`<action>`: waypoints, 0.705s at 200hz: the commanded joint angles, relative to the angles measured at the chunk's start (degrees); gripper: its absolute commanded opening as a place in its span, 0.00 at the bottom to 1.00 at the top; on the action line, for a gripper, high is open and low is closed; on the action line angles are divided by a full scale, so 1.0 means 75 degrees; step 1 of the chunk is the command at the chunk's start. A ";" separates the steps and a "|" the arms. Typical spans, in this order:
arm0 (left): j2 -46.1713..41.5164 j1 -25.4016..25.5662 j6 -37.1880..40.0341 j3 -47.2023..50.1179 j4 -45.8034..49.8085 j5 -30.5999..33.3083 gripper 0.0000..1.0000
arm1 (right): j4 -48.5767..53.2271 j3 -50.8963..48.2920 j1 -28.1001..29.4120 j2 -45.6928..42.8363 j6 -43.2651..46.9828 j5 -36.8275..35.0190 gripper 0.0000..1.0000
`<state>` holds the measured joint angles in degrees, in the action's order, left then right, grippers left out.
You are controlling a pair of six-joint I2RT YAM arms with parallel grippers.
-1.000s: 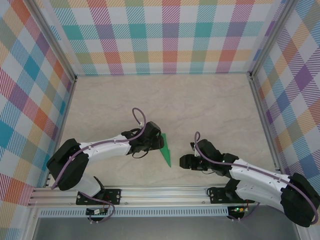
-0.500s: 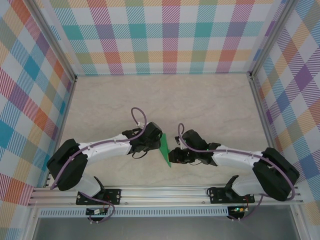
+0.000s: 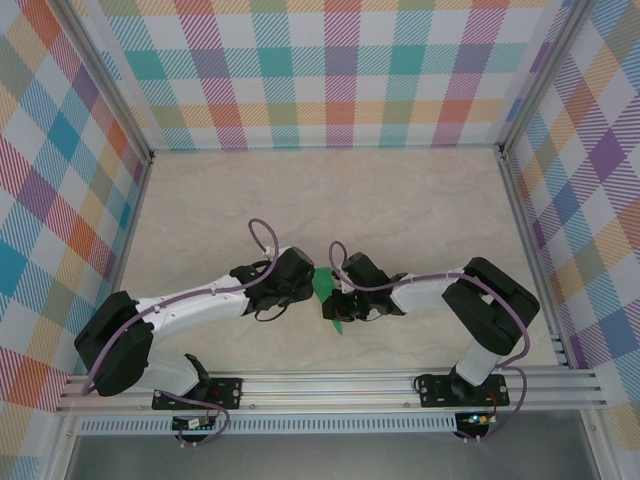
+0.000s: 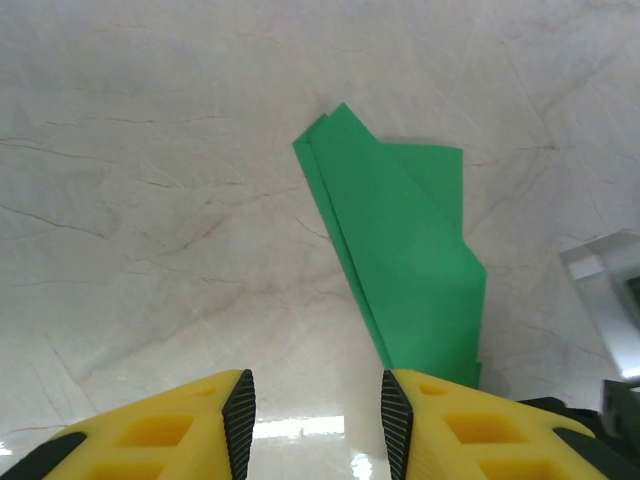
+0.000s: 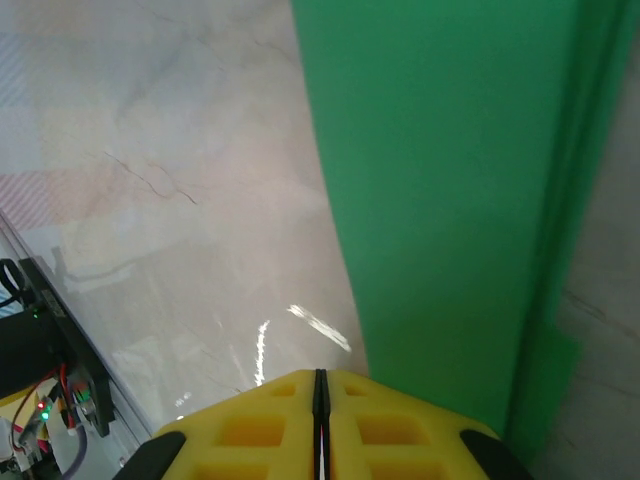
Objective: Fold a paper plane with a square sheet of paper (pick it up from the middle)
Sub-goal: Fold the wing for the fifth time at the center of the table.
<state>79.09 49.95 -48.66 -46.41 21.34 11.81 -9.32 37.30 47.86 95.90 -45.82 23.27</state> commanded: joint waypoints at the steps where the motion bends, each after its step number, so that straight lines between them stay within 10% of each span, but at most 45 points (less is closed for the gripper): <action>1: -0.0142 -0.0091 0.0206 0.0160 -0.0550 -0.0483 0.40 | -0.0603 -0.0238 0.0006 0.0043 -0.0135 0.0299 0.11; 141: 0.2240 -0.0605 -0.0355 0.0289 -0.3412 -0.2395 0.33 | -0.0879 -0.0735 -0.0051 -0.0277 -0.0426 0.0151 0.13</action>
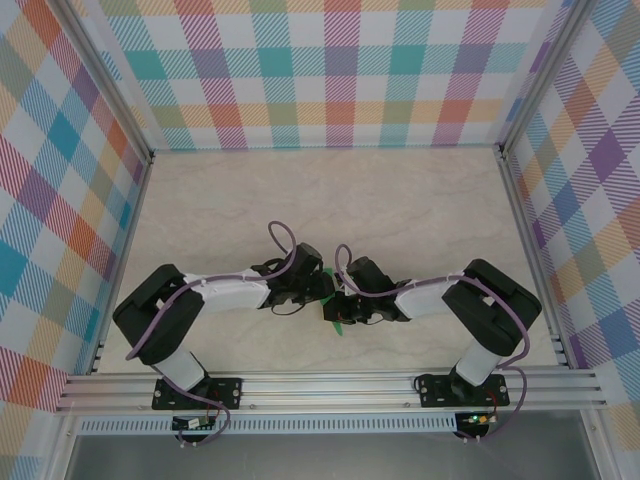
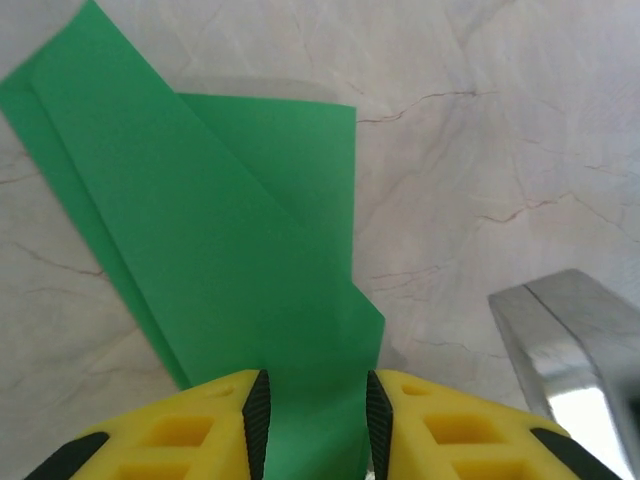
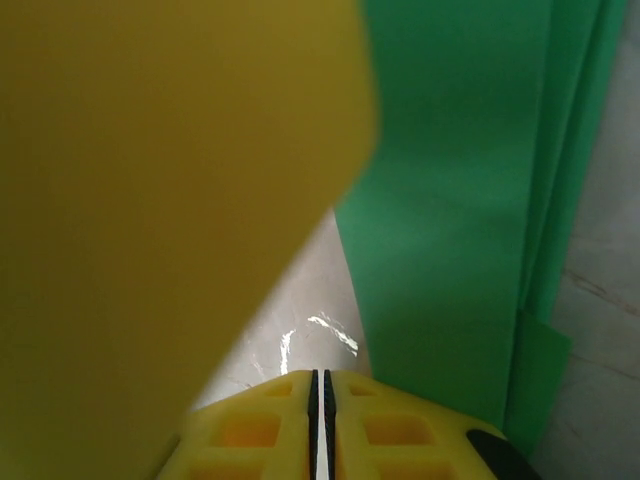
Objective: Fold a paper plane with a square sheet of paper (pick it up from the middle)
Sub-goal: Fold the wing for the fifth time at the center of the table.
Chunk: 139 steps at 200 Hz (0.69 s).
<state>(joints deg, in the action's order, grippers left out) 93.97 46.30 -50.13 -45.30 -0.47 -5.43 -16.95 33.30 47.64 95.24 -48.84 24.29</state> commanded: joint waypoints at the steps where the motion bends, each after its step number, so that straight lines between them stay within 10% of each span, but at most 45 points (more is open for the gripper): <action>1: 0.0267 -0.0123 -0.0160 0.0137 -0.0496 -0.0084 0.33 | 0.0138 -0.0206 -0.0023 -0.0198 -0.0026 0.0016 0.13; 139: -0.0247 -0.0121 -0.0017 0.0819 -0.0672 0.0204 0.31 | 0.0667 -0.0370 -0.0035 0.0004 0.0041 -0.0116 0.10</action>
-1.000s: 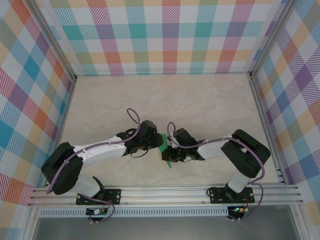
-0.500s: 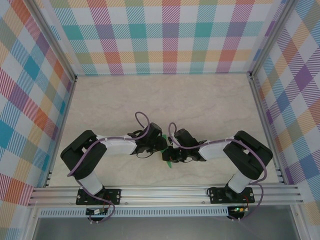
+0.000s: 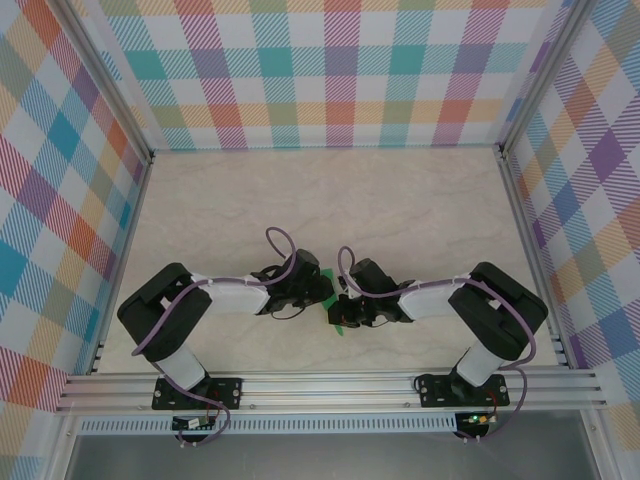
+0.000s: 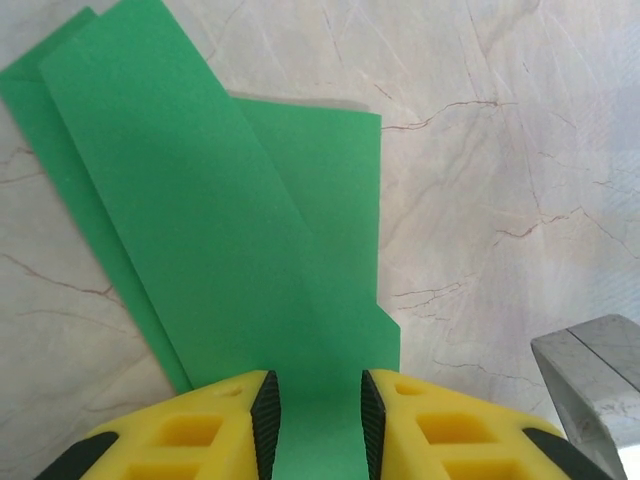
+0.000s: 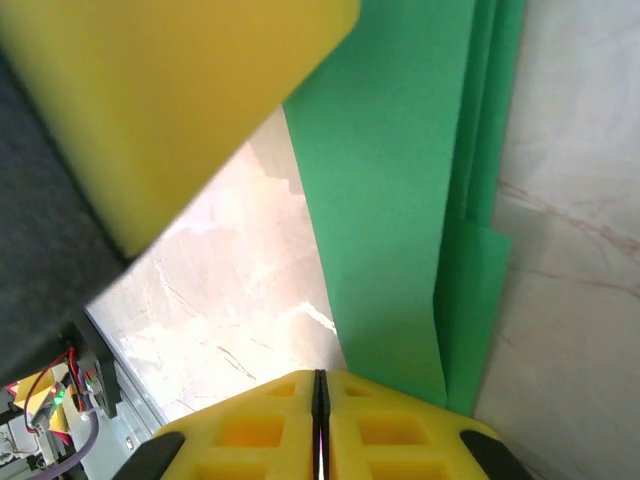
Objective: Fold a paper plane with a square sheet of paper (pick it up from the middle)
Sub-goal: Fold the wing for the fifth time at the center of the table.
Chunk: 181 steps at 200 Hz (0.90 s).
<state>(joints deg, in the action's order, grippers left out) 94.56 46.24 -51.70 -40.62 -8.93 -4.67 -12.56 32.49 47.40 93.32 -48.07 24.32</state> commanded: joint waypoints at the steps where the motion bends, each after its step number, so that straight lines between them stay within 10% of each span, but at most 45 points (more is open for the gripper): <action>1: -0.0333 -0.0115 0.0203 0.0204 0.0448 0.0087 0.31 | 0.0075 -0.0270 -0.0003 0.0261 -0.0066 -0.0122 0.10; 100: 0.0007 -0.0118 0.0104 0.0640 -0.1305 -0.0995 0.29 | 0.0034 -0.0366 -0.0003 0.0185 -0.0175 -0.0242 0.09; 181: -0.0103 -0.0391 0.0028 0.0712 -0.0383 0.0361 0.28 | 0.0426 -0.0523 -0.0002 0.0281 -0.0047 -0.0359 0.05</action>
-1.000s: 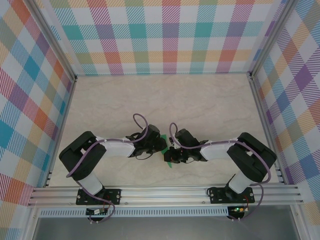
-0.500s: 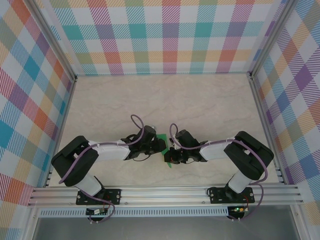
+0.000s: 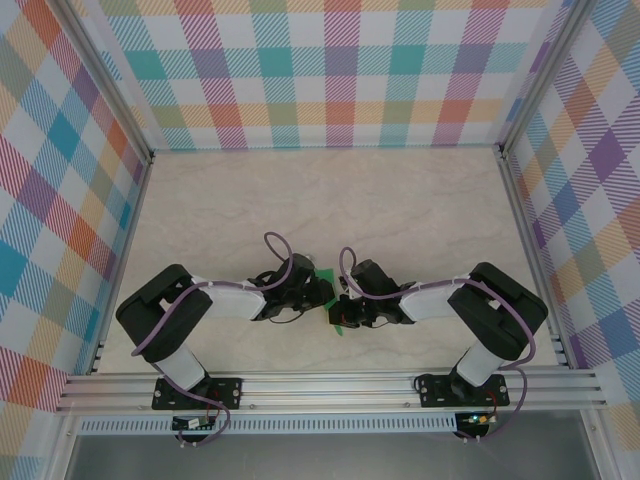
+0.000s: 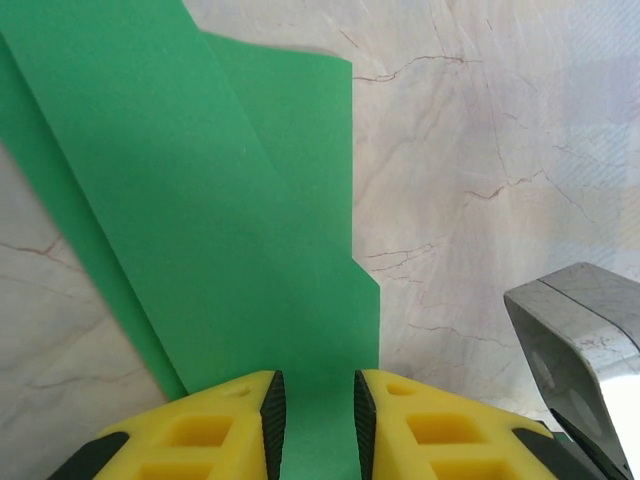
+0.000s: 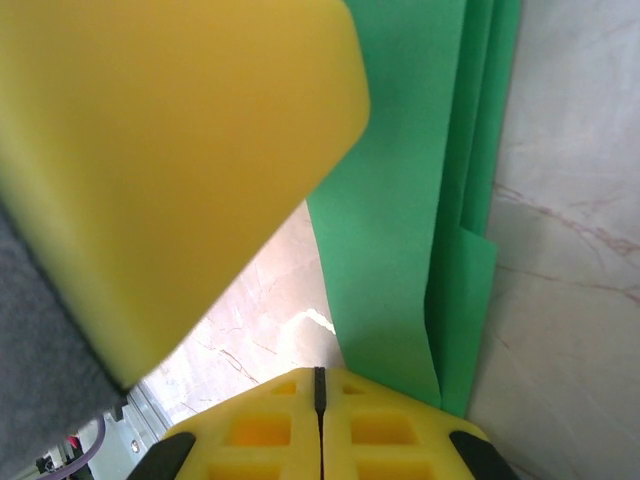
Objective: Fold a paper plane with a square sheet of paper (pick it up from the middle)
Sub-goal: Fold the wing for the fifth time at the center of the table.
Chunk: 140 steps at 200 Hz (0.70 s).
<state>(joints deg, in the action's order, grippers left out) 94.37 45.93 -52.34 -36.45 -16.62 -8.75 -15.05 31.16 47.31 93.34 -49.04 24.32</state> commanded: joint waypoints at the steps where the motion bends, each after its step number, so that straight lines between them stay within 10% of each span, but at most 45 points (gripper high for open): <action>1: -0.0078 -0.0360 0.0118 0.0146 0.0645 0.0908 0.28 | 0.0761 -0.0345 0.0009 0.0280 0.0081 -0.0359 0.05; 140: 0.1152 -0.1724 0.0462 -0.0818 0.0775 0.0349 0.30 | 0.0776 -0.0472 -0.0071 0.0375 0.0235 -0.0336 0.04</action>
<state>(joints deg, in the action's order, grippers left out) 98.21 37.30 -51.22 -42.26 -11.49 -14.61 -16.60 30.57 47.16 93.51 -48.82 24.18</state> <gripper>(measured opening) 0.300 0.048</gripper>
